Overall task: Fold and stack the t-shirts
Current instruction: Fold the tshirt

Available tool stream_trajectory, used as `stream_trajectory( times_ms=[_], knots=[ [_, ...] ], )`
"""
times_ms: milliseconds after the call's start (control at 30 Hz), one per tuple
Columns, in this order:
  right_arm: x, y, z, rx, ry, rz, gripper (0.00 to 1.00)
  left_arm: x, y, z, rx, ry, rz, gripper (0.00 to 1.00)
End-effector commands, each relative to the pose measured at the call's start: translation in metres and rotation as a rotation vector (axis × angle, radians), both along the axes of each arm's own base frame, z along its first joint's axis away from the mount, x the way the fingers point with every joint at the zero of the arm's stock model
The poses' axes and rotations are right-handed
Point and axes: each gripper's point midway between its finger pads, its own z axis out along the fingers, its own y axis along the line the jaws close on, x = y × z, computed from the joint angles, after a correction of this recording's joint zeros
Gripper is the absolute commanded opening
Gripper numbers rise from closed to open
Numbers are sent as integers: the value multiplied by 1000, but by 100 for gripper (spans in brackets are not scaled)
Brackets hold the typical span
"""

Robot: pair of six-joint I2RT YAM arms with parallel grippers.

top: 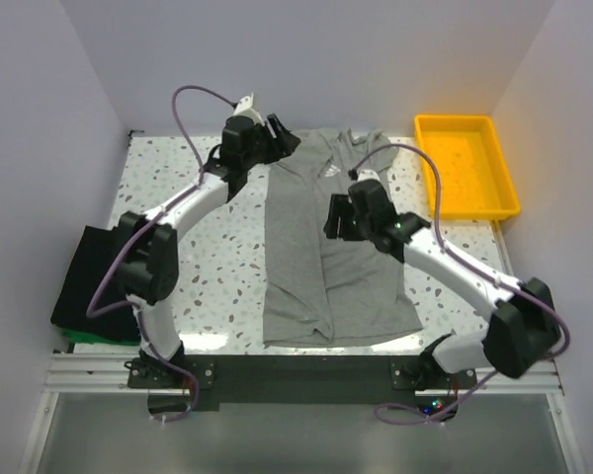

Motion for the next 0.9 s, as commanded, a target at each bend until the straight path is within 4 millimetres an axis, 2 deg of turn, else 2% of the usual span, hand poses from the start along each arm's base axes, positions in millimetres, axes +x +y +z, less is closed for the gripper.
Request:
stream_trajectory(
  times_ms=[0, 33, 67, 100, 133, 167, 200, 233, 267, 300, 333, 367, 400, 433, 467, 500, 533, 567, 700, 867],
  knots=[
    [53, 26, 22, 10, -35, 155, 62, -52, 25, 1, 23, 89, 77, 62],
    [79, 39, 19, 11, -30, 171, 59, -79, 33, -36, 75, 201, 82, 56],
    [94, 41, 19, 22, -32, 167, 57, -97, 38, -30, 82, 209, 88, 54],
    [103, 49, 18, 36, -27, 188, 56, -108, 47, -38, 118, 228, 126, 52],
    [122, 58, 8, 22, -18, 191, 55, -135, 59, -70, 182, 320, 138, 49],
    [130, 62, 7, 16, -23, 194, 55, -152, 60, -64, 179, 323, 139, 47],
    [143, 72, 13, 36, -57, 213, 55, -169, 64, -76, 202, 359, 134, 45],
    [150, 76, 10, 36, -59, 218, 55, -193, 68, -99, 238, 409, 122, 44],
    [158, 83, -11, 26, -31, 229, 55, -207, 70, -95, 231, 408, 122, 41],
    [164, 88, -16, 29, -29, 234, 54, -222, 75, -103, 253, 435, 124, 40],
    [174, 97, -8, 46, -51, 251, 54, -243, 78, -121, 284, 472, 107, 39],
    [181, 101, -32, 29, -21, 254, 53, -253, 79, -116, 274, 467, 104, 37],
    [186, 105, -35, 28, -24, 265, 53, -266, 86, -123, 301, 494, 112, 36],
    [196, 111, -30, 36, -48, 272, 53, -281, 88, -133, 318, 515, 96, 36],
    [200, 115, -48, 25, -29, 277, 53, -288, 88, -127, 297, 501, 87, 36],
    [205, 117, -52, 21, -32, 280, 53, -296, 88, -129, 299, 506, 71, 36],
    [214, 121, -45, 26, -60, 277, 53, -307, 88, -137, 310, 518, 48, 37],
    [219, 122, -47, 20, -68, 272, 53, -314, 83, -134, 290, 514, 6, 38],
    [243, 131, -61, 16, -100, 251, 52, -334, 78, -146, 323, 533, -73, 40],
    [254, 146, -67, 35, -125, 248, 50, -358, 78, -165, 369, 596, -110, 40]
  ],
)
